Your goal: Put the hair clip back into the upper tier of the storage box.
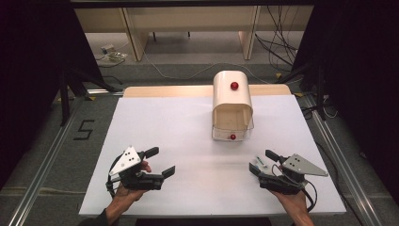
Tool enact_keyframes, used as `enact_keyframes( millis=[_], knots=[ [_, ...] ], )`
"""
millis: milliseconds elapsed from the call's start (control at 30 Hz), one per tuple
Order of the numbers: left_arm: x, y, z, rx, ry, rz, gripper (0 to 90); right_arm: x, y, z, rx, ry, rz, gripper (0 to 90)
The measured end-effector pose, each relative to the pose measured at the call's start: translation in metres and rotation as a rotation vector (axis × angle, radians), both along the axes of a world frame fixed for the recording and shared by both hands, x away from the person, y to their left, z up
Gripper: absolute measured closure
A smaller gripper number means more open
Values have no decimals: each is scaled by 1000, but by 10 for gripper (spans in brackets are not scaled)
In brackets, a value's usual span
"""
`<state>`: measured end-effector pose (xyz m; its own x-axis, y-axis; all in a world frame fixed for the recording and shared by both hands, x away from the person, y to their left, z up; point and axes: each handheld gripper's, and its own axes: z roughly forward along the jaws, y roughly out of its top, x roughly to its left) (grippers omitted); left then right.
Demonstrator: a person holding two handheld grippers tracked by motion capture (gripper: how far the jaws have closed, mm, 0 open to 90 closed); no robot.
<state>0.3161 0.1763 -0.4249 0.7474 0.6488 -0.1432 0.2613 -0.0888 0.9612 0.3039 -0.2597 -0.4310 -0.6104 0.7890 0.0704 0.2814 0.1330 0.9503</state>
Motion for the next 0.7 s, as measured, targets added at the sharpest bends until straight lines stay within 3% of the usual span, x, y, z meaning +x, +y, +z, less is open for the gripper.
enact_keyframes(
  millis=[467,600,700],
  knots=[
    [0,0,0,0,0,0,88,2,-5,6,-13,-5,-25,225],
    [0,0,0,2,-1,-1,88,3,-6,8,-18,11,-40,224],
    [0,0,0,7,1,-2,88,5,-6,11,-46,12,-47,223]
  ],
)
